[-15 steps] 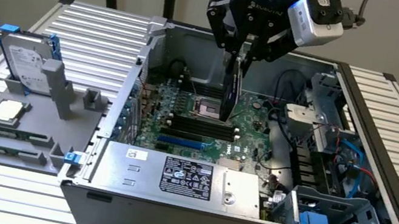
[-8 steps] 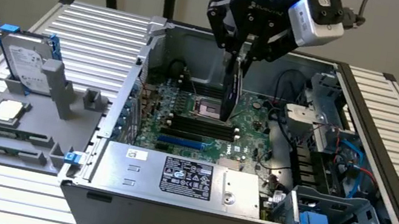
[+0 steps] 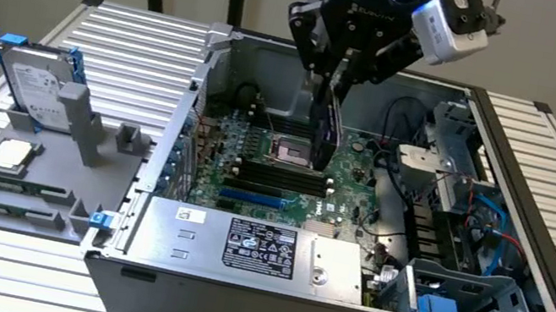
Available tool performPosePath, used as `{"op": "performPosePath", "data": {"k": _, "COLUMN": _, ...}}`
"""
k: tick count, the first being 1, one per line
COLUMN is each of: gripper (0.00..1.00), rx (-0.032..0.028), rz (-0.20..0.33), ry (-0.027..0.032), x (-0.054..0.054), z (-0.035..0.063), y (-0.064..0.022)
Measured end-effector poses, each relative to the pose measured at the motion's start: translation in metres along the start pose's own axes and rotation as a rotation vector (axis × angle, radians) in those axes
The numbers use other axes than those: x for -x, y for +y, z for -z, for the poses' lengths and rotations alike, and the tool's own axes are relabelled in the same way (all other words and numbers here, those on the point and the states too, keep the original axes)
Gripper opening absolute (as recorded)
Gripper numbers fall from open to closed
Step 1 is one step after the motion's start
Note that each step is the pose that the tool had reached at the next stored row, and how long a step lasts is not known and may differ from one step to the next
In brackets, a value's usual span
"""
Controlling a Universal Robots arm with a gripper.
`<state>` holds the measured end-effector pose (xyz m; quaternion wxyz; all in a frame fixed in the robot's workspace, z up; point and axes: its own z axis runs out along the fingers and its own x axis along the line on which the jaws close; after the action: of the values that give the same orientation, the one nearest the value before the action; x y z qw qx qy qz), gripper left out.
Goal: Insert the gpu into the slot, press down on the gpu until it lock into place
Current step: 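Insert the gpu into the slot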
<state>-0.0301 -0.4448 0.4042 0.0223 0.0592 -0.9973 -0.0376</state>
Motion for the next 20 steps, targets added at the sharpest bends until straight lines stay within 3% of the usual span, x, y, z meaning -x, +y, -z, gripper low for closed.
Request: {"op": "performPosePath", "data": {"k": 20, "gripper": 0.26, "rx": -0.0146, "rz": 0.363, "ry": 0.0283, "x": 0.0000, "z": 0.0000, "y": 0.0000}}
